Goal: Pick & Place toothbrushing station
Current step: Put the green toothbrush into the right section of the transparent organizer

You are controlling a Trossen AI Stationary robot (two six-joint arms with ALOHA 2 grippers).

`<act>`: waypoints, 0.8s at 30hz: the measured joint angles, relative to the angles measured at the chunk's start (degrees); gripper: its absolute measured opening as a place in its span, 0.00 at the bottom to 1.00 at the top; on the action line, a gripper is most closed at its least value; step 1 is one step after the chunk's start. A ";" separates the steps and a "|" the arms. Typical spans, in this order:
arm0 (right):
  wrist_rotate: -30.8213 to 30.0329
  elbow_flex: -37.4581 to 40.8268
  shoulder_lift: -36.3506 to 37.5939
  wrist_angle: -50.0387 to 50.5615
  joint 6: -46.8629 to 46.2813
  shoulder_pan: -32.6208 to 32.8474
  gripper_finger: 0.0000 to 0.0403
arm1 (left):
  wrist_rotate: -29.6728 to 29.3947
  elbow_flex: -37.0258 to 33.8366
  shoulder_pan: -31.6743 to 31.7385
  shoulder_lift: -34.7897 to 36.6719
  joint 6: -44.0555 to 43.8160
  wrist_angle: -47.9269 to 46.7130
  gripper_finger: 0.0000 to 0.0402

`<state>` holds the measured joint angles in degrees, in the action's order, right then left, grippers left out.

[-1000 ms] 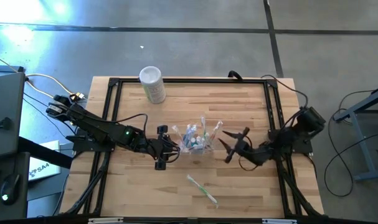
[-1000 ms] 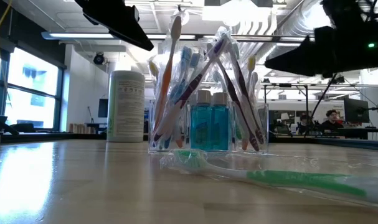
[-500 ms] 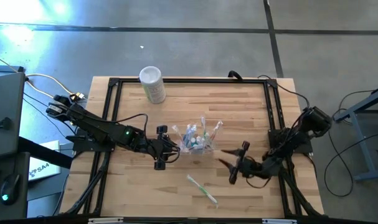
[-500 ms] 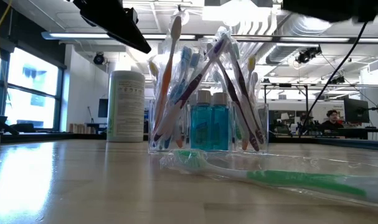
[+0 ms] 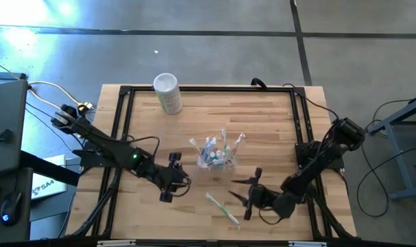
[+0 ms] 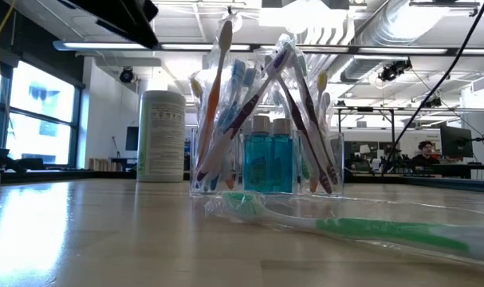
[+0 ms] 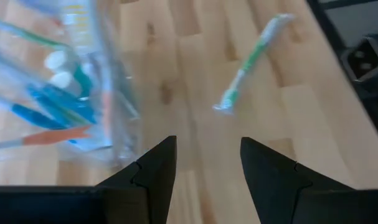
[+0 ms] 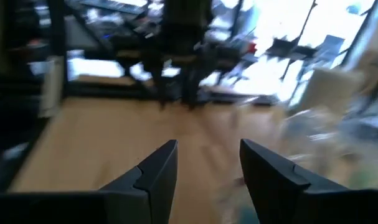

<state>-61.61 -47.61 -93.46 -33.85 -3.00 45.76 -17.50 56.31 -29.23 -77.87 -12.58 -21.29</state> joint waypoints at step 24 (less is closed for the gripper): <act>24.44 -7.85 -0.86 16.97 -23.96 -3.04 0.40 | 4.04 0.00 -2.06 -0.02 -0.13 1.19 0.43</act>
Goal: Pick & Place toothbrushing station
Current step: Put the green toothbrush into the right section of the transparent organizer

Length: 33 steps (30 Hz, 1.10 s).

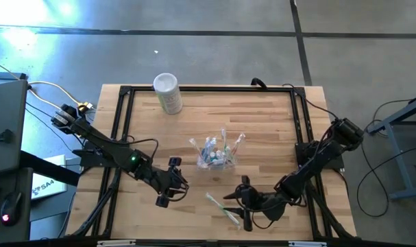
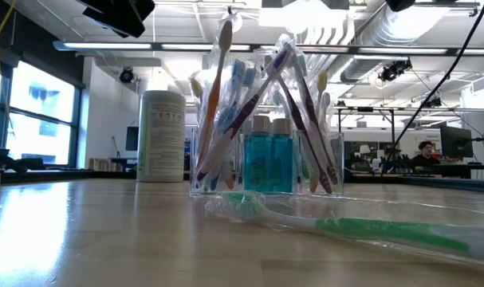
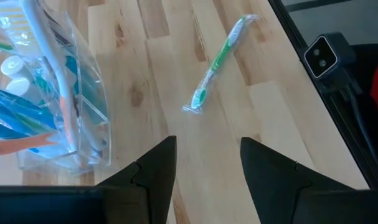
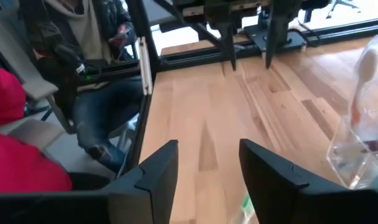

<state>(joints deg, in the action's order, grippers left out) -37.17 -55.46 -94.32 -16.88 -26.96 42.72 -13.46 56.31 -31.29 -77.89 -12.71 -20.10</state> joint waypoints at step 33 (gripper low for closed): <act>12.44 -15.61 -20.14 23.43 -21.31 -4.12 0.40 | 0.18 -0.04 0.13 0.00 -1.29 -3.75 0.43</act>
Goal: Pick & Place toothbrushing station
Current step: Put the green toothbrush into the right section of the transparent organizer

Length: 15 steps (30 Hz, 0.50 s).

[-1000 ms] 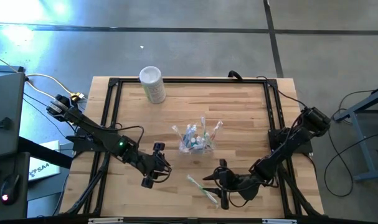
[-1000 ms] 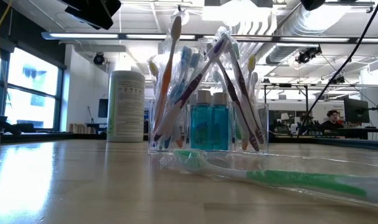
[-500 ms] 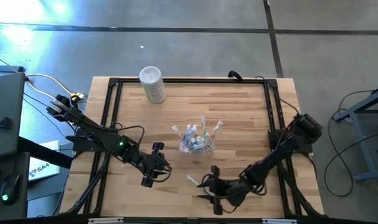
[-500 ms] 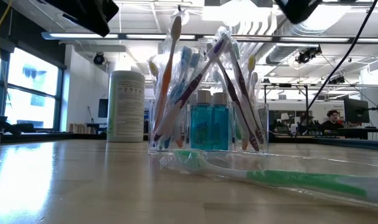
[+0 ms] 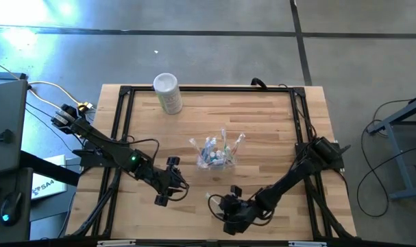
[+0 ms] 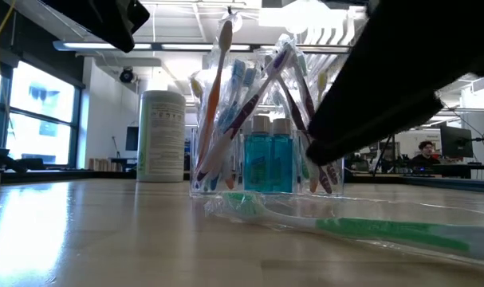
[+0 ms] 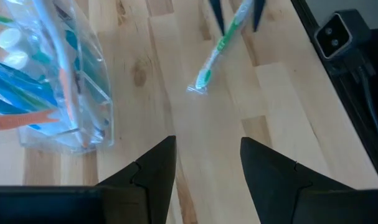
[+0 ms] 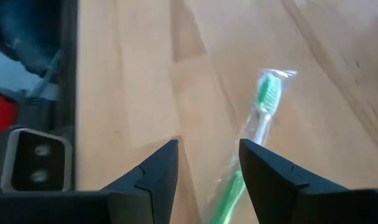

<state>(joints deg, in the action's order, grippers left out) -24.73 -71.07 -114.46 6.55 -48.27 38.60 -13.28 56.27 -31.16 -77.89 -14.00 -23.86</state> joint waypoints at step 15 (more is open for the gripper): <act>1.59 0.06 -2.10 3.59 -3.59 -3.28 0.48 | 2.30 0.00 -2.20 0.00 0.22 -0.28 0.43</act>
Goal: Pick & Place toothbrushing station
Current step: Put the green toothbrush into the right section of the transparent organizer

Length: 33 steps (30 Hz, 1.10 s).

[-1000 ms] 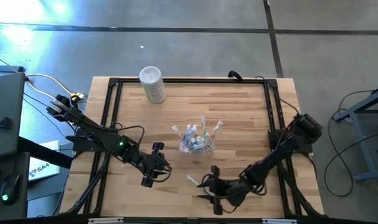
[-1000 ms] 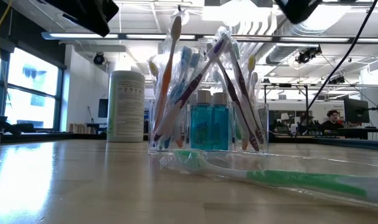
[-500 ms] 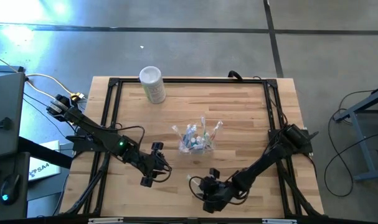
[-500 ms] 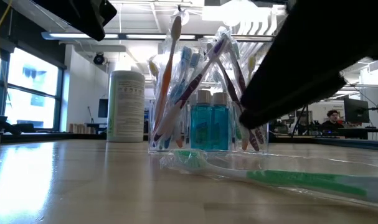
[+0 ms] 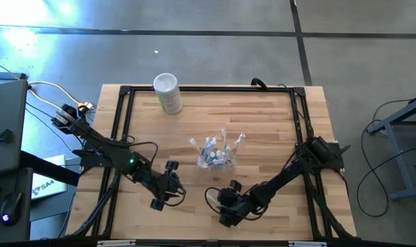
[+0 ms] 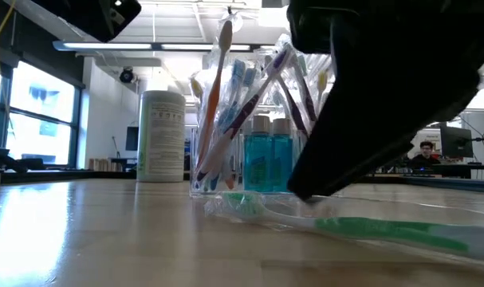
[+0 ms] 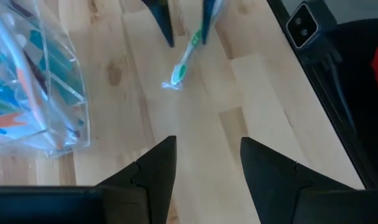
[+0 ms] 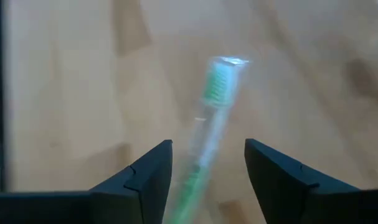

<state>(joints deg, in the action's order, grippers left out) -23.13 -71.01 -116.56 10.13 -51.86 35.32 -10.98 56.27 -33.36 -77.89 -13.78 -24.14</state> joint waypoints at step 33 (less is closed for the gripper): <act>5.89 -0.45 -3.16 11.35 -8.55 -0.54 0.19 | -0.73 -0.09 -1.99 0.00 -1.51 -0.08 0.43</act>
<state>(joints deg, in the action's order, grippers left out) -17.25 -71.46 -119.72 21.48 -60.40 34.79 -11.71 56.18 -35.35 -77.89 -15.30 -24.22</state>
